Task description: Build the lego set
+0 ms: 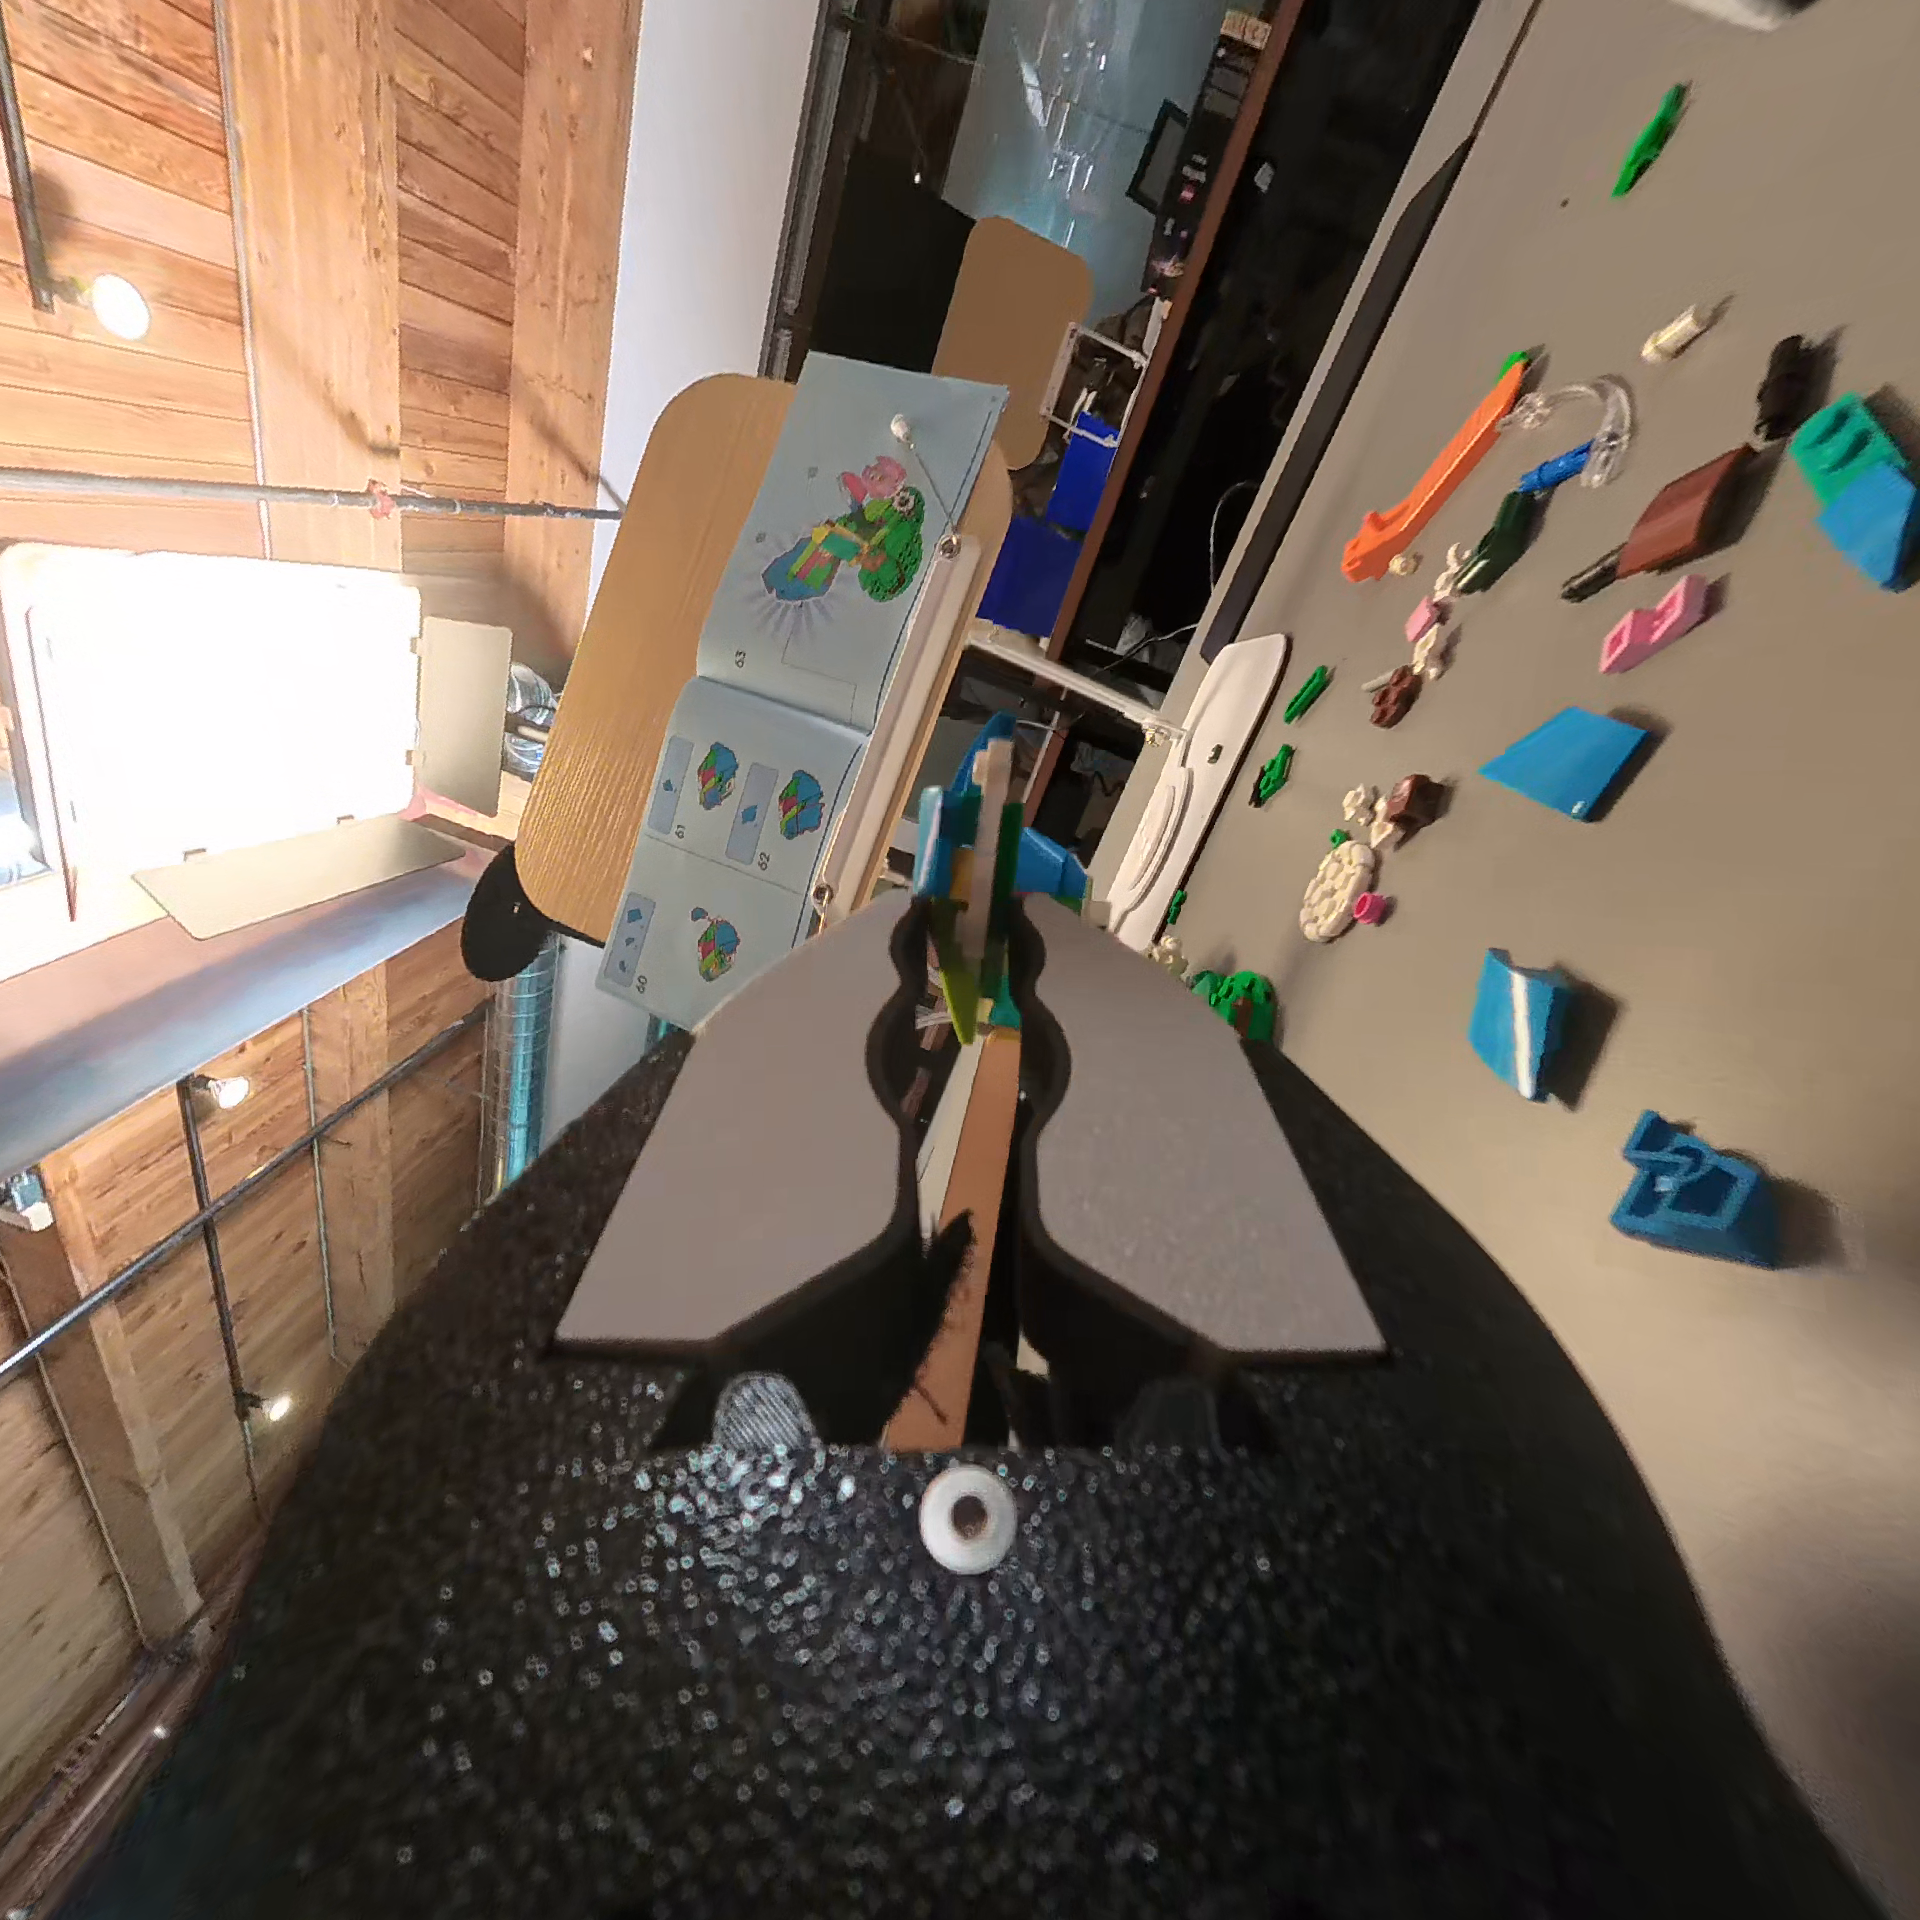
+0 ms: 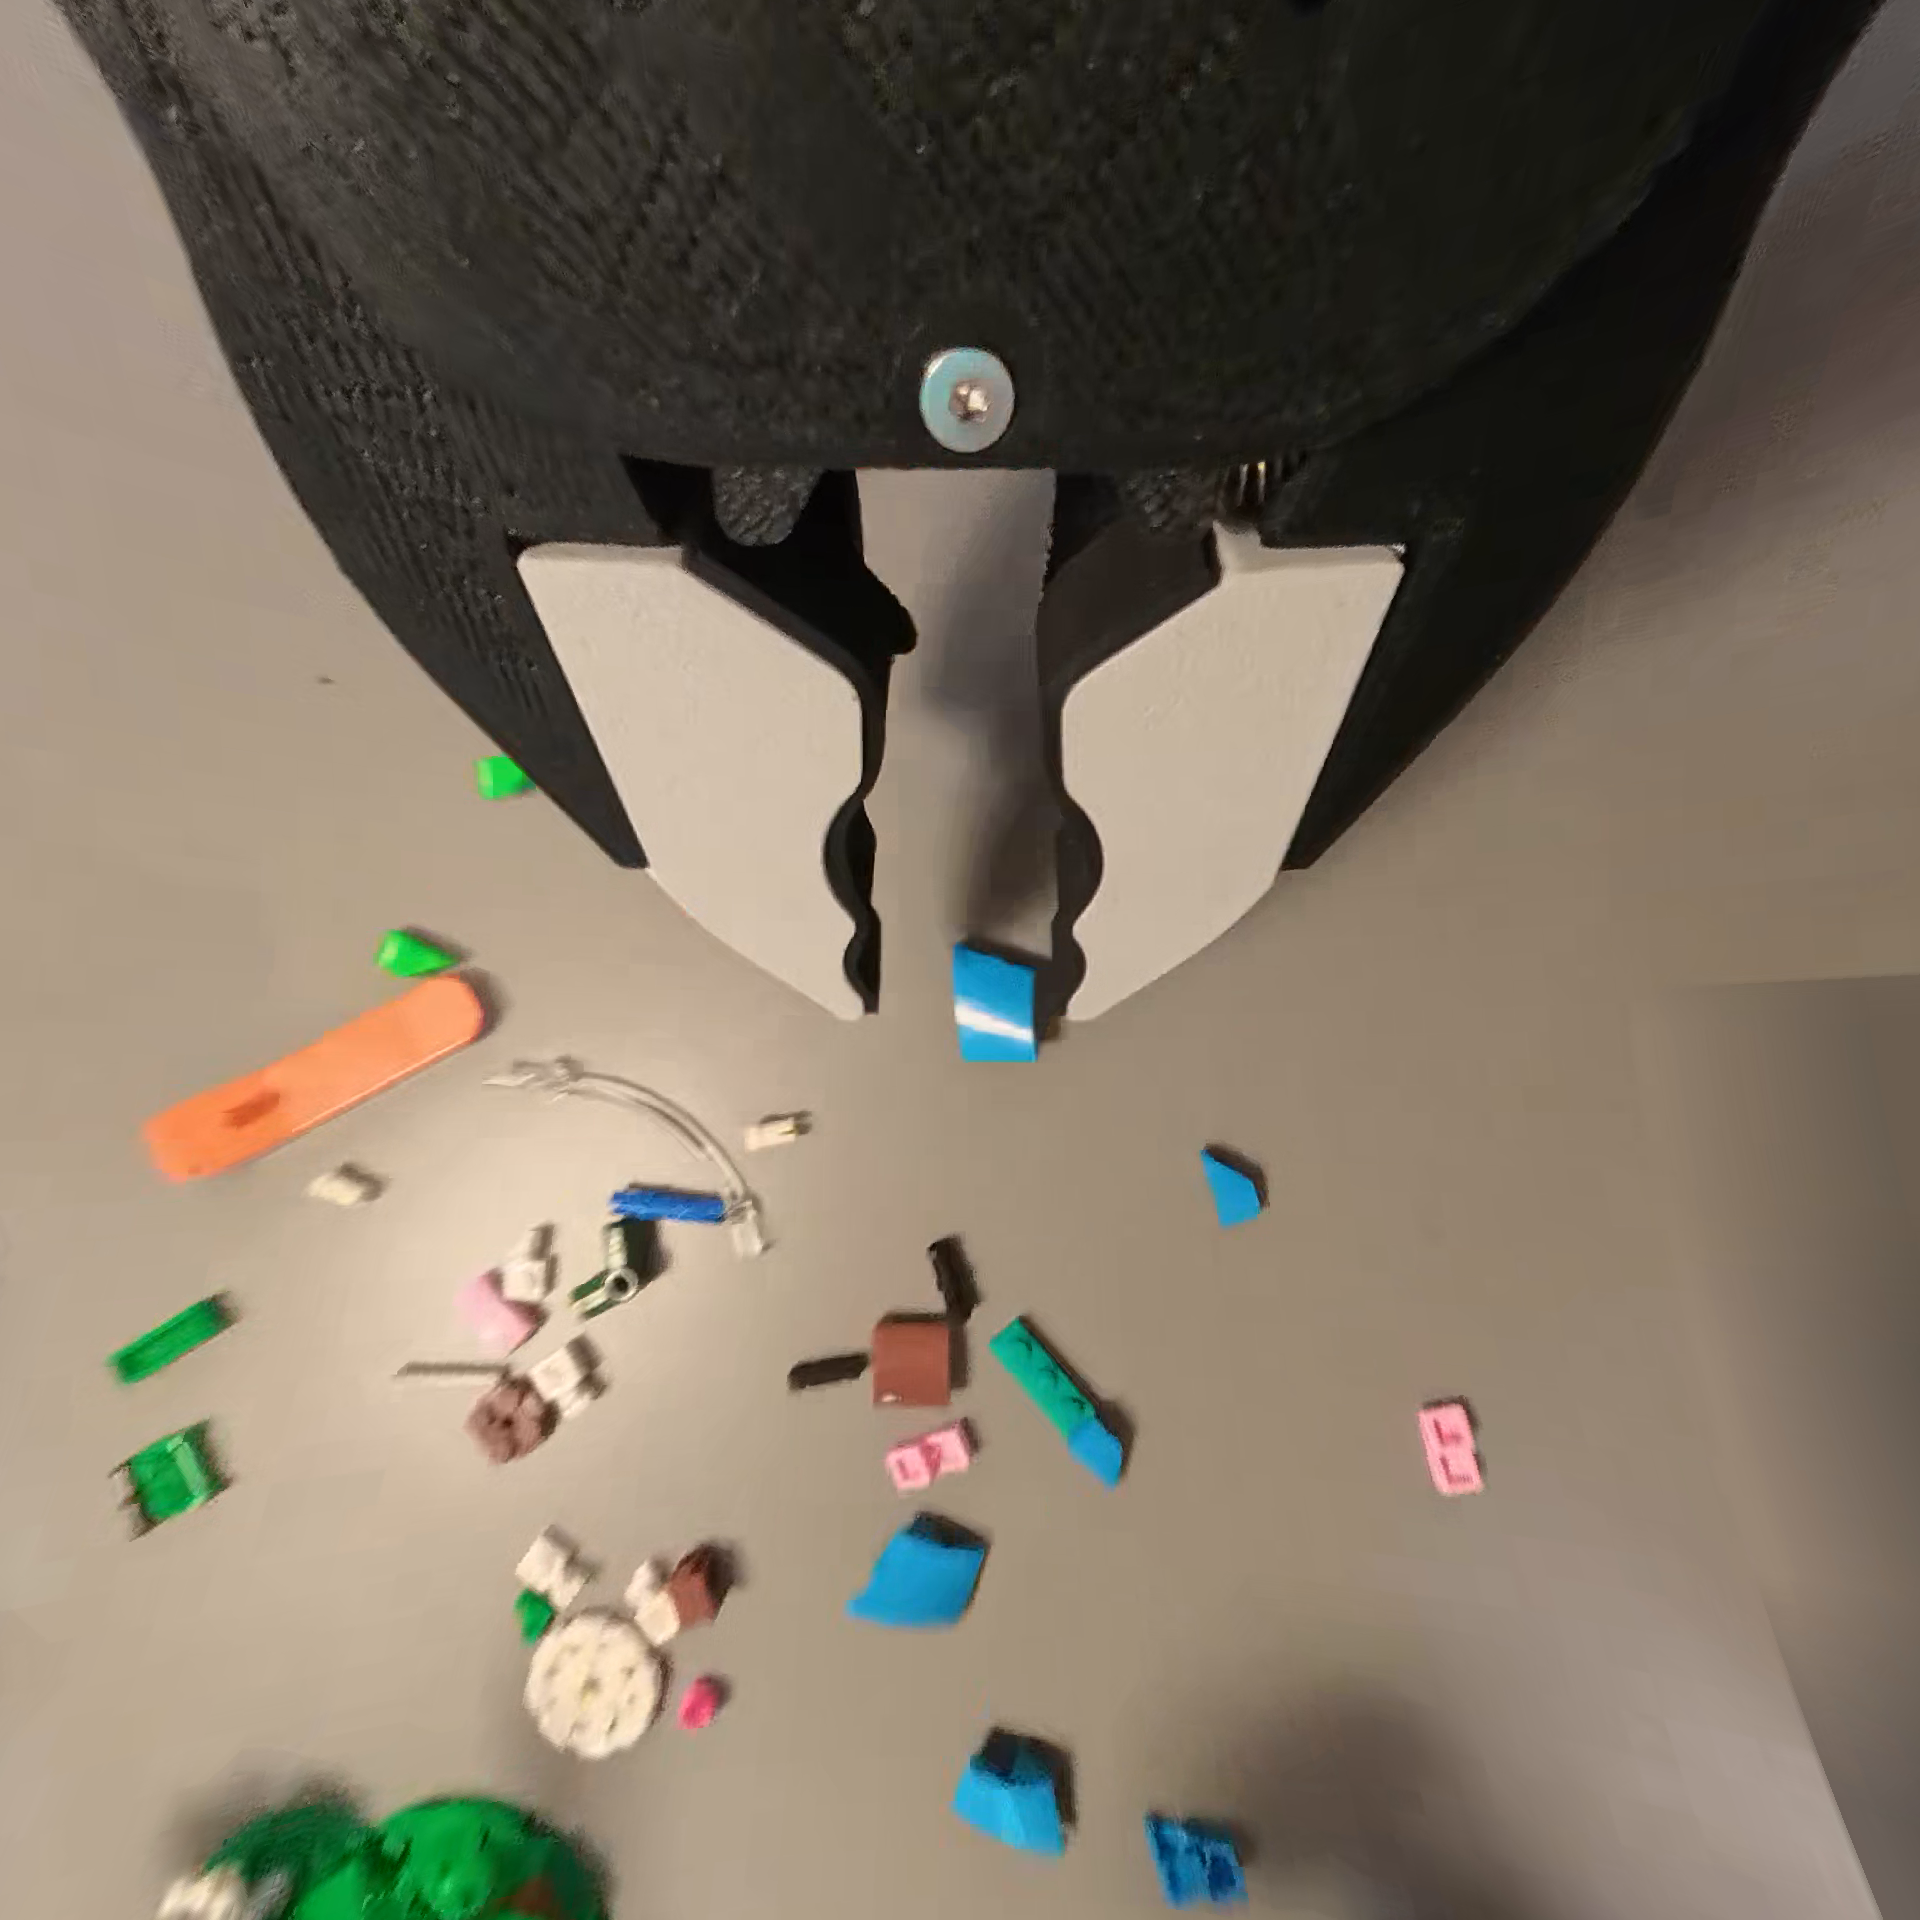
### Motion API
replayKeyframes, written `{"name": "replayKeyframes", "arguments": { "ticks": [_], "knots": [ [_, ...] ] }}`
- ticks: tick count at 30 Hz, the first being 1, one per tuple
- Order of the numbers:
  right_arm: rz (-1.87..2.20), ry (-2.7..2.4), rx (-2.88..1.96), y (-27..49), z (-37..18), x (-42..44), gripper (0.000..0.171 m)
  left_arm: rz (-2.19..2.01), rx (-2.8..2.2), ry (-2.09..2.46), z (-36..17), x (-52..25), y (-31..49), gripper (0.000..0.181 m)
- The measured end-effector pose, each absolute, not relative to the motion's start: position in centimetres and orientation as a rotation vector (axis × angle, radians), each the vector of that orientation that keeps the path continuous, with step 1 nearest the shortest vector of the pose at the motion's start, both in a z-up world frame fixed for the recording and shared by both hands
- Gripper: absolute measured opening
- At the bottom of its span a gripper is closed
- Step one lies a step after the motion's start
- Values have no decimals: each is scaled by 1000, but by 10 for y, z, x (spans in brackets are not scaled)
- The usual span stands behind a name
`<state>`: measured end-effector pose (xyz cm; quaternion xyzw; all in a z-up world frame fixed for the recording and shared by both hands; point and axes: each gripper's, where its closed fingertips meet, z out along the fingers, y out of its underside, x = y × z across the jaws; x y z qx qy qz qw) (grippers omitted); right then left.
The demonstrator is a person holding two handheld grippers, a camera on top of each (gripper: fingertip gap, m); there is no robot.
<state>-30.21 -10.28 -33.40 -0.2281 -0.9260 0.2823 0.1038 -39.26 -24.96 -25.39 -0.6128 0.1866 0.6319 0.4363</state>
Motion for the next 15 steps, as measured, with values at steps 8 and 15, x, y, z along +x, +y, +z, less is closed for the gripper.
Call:
{"name": "replayKeyframes", "arguments": {
  "ticks": [8,15],
  "knots": [
    [967,-2716,-794,-108,-351,-299,18,1569,-1537,514,-259,-389,-245,13],
    [1697,-2383,-1229,-126,-300,-317,15,1530,-1587,469,-262,-391,-240,14]
  ]
}}
